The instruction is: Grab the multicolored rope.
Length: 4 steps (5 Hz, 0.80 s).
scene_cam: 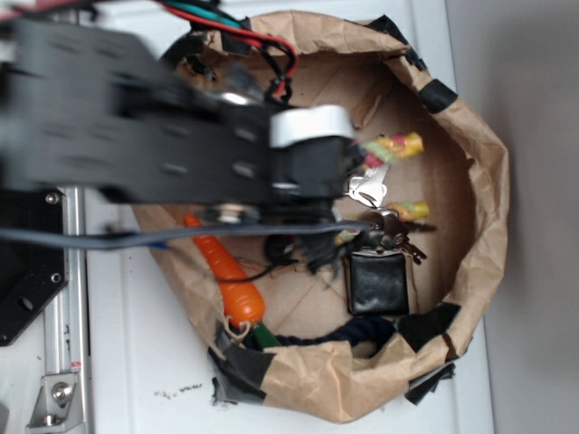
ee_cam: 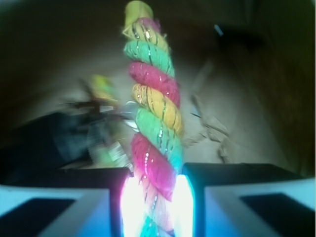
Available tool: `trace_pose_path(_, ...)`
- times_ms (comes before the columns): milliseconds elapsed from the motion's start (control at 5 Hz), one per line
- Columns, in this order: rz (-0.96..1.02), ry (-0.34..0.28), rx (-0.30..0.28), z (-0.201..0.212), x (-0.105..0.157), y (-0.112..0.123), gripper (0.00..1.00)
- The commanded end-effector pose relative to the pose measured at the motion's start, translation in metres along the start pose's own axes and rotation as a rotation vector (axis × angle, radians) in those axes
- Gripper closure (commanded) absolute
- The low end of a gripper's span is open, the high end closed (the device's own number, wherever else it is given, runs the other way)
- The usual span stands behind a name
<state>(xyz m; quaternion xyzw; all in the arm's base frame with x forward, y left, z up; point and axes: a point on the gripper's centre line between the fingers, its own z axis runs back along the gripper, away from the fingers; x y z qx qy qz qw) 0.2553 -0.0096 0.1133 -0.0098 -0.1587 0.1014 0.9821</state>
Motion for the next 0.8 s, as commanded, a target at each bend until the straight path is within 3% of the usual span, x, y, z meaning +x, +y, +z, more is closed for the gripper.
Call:
trace_pose_path(0,-0.151,0.097,-0.028,0.061,0.024,0.011,1.0)
trace_pose_path(200,-0.06,0.156,-0.032,0.05,0.028,0.042,1.0)
trace_pose_path(600,-0.068,0.187,-0.016,0.046,0.03,0.044,1.0)
